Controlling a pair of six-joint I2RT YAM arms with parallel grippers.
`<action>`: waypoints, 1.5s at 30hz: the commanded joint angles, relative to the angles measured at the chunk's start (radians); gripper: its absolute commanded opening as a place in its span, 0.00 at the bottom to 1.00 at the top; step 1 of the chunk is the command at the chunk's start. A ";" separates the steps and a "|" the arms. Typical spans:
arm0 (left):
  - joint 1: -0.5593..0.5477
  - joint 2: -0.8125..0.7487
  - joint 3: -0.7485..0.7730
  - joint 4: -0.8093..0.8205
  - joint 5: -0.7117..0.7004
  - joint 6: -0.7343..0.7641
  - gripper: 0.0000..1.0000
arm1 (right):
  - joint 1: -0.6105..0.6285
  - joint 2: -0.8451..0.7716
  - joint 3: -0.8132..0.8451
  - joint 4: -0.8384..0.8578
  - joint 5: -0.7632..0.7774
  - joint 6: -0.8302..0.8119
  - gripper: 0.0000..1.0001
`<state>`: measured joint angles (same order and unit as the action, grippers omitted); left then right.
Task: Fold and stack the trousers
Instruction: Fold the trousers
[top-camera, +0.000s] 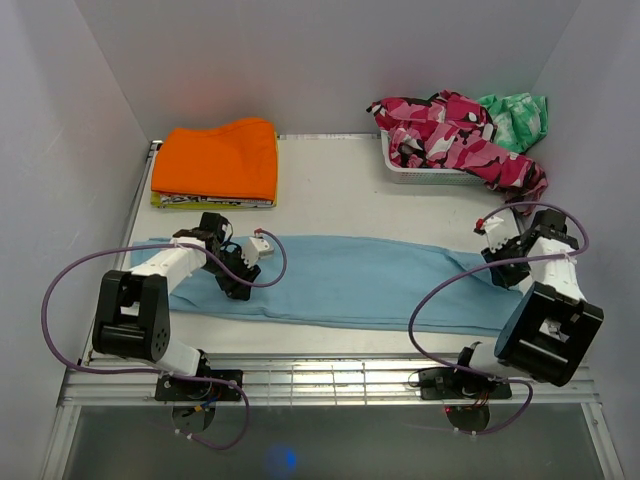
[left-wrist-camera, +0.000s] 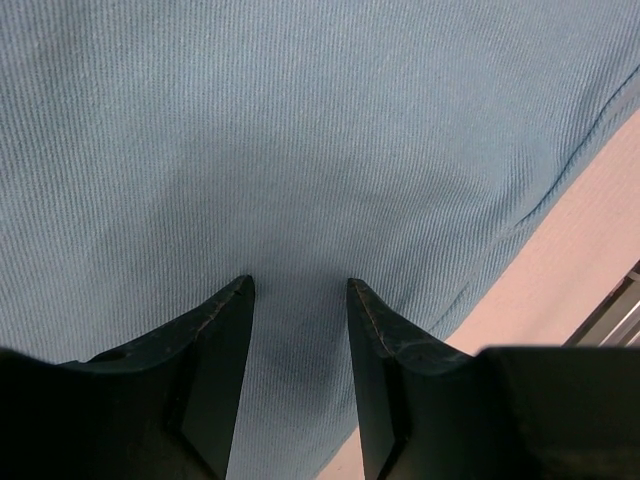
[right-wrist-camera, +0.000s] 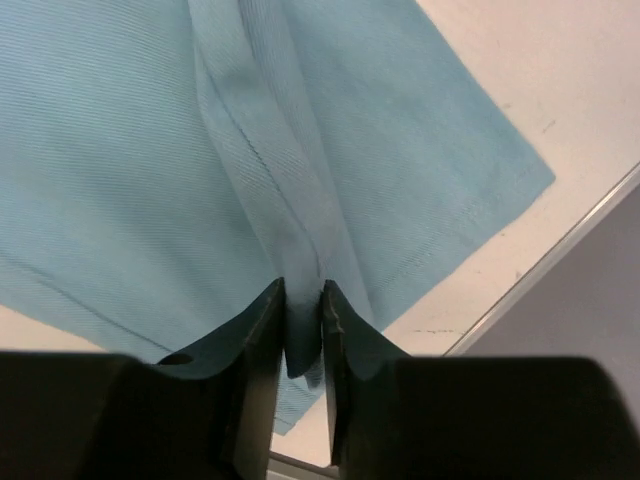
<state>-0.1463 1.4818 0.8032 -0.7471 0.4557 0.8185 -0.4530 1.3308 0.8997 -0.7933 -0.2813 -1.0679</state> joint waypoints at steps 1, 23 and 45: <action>0.004 0.009 0.013 -0.029 -0.046 -0.016 0.54 | -0.027 0.083 -0.007 0.209 0.198 0.023 0.29; 0.004 -0.146 0.111 -0.089 0.156 -0.154 0.64 | -0.012 0.191 0.214 -0.188 -0.003 0.088 0.48; 0.004 0.280 0.620 0.015 0.167 -0.335 0.74 | 0.026 0.329 0.122 0.068 0.122 0.080 0.45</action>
<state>-0.1440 1.7073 1.3907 -0.7204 0.5713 0.4931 -0.4419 1.6302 0.9440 -0.8822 -0.0776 -0.9863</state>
